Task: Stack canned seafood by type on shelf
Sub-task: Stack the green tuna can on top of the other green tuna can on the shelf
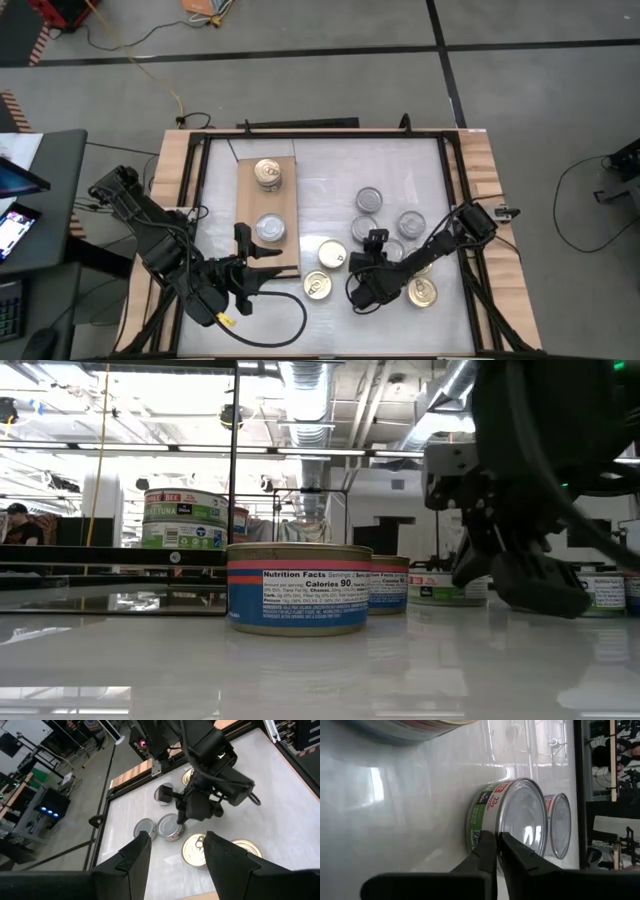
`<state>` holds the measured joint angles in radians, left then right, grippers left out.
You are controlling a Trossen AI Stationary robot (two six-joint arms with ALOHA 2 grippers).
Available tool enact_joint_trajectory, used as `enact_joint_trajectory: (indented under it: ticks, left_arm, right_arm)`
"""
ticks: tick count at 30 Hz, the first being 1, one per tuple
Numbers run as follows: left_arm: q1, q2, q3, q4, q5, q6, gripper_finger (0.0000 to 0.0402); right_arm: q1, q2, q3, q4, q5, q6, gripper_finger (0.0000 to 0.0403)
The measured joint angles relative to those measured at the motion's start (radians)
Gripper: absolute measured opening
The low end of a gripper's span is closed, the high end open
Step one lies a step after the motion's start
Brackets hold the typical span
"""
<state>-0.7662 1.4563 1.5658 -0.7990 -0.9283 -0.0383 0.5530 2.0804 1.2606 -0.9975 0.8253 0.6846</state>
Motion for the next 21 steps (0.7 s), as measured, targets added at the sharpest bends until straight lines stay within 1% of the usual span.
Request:
enact_joint_trajectory:
  ticks: [9, 16, 21]
  left_arm:
    - [0.000, 0.000, 0.000, 0.000, 0.002, -0.003, 0.0173]
    - [0.000, 0.000, 0.000, 0.000, 0.002, -0.007, 0.0173]
    - [0.000, 0.000, 0.000, 0.000, 0.002, -0.008, 0.0173]
  right_arm:
    - [0.079, 0.000, 0.000, 0.003, 0.000, 0.074, 0.0048]
    - [0.123, 0.000, 0.003, 0.019, 0.002, 0.078, 0.0048]
    - [0.144, 0.003, 0.002, 0.019, 0.041, 0.078, 0.0048]
